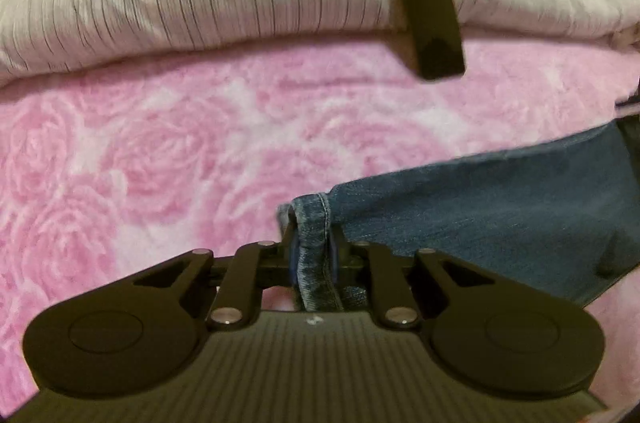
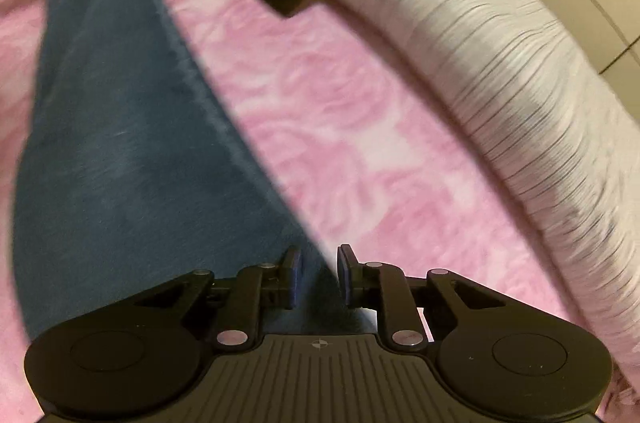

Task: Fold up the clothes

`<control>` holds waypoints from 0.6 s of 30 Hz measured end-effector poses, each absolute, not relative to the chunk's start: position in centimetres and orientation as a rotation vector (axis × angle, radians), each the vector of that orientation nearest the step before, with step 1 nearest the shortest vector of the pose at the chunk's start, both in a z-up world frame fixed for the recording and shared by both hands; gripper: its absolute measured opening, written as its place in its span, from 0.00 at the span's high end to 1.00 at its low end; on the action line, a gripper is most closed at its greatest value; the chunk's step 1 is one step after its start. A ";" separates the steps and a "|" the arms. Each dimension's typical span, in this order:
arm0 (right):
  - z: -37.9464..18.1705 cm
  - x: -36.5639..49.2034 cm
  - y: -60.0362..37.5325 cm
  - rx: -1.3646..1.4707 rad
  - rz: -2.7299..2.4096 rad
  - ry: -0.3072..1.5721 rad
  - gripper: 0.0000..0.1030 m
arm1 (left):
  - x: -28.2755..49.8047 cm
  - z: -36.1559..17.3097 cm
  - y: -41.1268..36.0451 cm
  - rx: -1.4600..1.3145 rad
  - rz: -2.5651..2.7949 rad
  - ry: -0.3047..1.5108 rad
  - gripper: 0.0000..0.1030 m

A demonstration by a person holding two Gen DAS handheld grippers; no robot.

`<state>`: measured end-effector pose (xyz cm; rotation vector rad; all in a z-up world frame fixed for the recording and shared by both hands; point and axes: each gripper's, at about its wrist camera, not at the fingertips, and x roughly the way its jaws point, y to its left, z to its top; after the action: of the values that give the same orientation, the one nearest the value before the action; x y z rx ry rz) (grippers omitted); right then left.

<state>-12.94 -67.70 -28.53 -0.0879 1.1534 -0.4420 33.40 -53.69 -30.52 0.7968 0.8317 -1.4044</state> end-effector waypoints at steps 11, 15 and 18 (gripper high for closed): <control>-26.8 -16.3 -64.2 0.077 -0.609 1.063 0.81 | 33.8 -30.9 -52.9 0.913 -1.315 0.814 1.00; -30.4 -16.0 -64.8 0.125 -0.623 1.178 0.80 | 35.0 -29.8 -52.2 0.910 -1.269 0.779 0.98; -29.8 -15.6 -63.7 0.075 -0.722 1.174 0.53 | 33.0 -27.3 -50.3 0.966 -1.354 0.614 0.83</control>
<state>-15.65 -63.70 -29.83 0.0753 1.1740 -0.7225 32.98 -50.35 -27.30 0.9663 0.6144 -1.3542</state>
